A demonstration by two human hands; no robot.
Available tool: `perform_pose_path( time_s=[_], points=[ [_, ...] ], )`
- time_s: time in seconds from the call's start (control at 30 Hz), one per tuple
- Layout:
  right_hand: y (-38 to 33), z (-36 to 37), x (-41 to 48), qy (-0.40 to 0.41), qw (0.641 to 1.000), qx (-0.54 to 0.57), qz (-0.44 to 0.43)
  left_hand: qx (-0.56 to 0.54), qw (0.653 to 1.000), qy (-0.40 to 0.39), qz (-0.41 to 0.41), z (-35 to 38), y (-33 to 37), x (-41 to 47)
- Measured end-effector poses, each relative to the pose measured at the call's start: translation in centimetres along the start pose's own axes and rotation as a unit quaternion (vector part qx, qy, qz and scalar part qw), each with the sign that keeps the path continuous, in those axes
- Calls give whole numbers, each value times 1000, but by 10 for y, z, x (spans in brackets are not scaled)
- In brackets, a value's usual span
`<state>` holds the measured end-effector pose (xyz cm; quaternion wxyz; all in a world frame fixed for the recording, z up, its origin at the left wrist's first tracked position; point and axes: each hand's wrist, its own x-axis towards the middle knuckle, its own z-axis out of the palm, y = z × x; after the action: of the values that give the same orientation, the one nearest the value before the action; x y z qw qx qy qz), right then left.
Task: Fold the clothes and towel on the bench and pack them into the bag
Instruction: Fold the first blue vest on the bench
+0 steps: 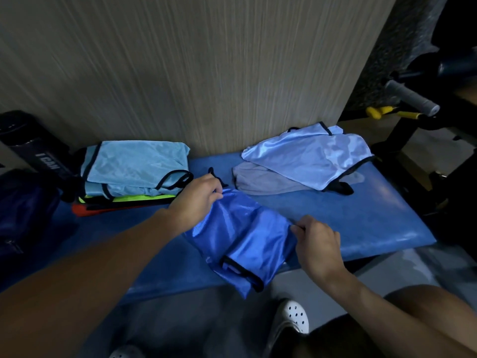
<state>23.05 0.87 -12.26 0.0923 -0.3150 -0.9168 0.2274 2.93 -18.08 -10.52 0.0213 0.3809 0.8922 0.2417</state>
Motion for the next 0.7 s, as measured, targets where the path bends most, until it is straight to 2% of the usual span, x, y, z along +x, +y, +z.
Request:
perform_pose_path(
  time_s=[0.13,0.23,0.3,0.33,0.4,0.5,0.6,0.7],
  points=[
    [9,-4,13,-7,998,52,19,28,999,29,-15,3,-4,-4],
    [7,-2,10,-35,999,17,12,74,995,66,19,0,-3,-11],
    [5,-3,2,-10,1000,1,-4,117,987,96,61,-2,3,-22],
    [2,-4,-4,13,999,-4,-36,126,984,84,90,-3,7,-29],
    [-2,-4,-13,32,992,-16,-120,145,980,8,136,0,9,-45],
    [-5,8,-26,-4,979,-81,-185,213,961,-93,150,7,-4,-62],
    [2,23,-34,-56,958,-180,-214,279,939,-97,174,11,-24,-67],
    [7,23,-39,-45,954,-189,-230,322,924,-57,199,8,-32,-68]
  ],
)
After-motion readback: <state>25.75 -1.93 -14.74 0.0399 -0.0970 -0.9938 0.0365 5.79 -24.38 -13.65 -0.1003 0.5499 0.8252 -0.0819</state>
